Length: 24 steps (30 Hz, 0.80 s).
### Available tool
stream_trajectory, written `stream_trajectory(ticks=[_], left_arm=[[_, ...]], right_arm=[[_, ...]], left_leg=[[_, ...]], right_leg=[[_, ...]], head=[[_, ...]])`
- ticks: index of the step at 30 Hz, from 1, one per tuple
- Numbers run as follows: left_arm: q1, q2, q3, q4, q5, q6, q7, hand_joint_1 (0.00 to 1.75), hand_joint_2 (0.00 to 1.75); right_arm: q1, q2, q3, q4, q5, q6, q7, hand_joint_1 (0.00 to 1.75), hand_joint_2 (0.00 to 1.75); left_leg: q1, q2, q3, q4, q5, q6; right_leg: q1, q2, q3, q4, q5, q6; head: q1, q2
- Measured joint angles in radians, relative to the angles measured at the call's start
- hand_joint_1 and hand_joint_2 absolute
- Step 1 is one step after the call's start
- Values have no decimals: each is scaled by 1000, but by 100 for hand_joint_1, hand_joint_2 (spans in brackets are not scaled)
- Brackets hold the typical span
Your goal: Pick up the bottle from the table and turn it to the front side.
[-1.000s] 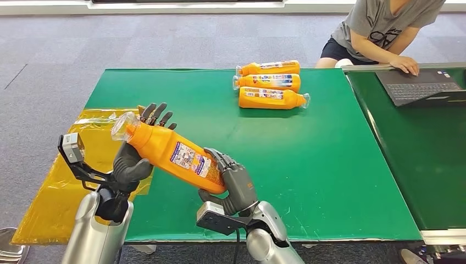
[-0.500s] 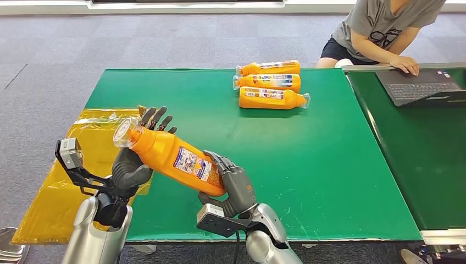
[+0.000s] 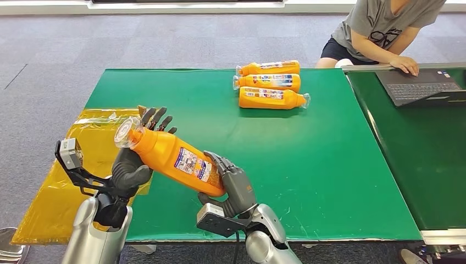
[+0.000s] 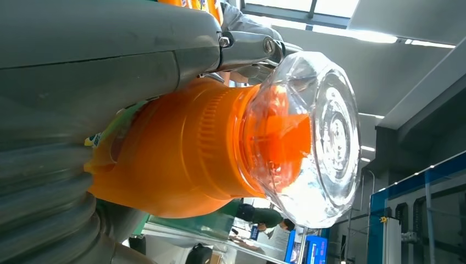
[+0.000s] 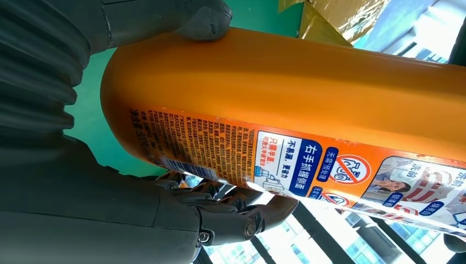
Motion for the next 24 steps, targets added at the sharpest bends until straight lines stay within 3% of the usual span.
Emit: stream_trajectory(ticks=[3, 24], left_arm=[[2, 0, 0, 0, -14, 4, -2, 171, 175], [-19, 11, -8, 34, -70, 66, -33, 175, 175]], right_arm=[[3, 0, 0, 2, -1, 0, 0, 175, 175], [26, 0, 0, 8, 5, -12, 4, 175, 175]], left_leg=[[0, 0, 0, 0, 0, 0], [0, 0, 0, 0, 0, 0]], right_leg=[[0, 0, 0, 0, 0, 0], [0, 0, 0, 0, 0, 0]], head=[[0, 0], [0, 0]])
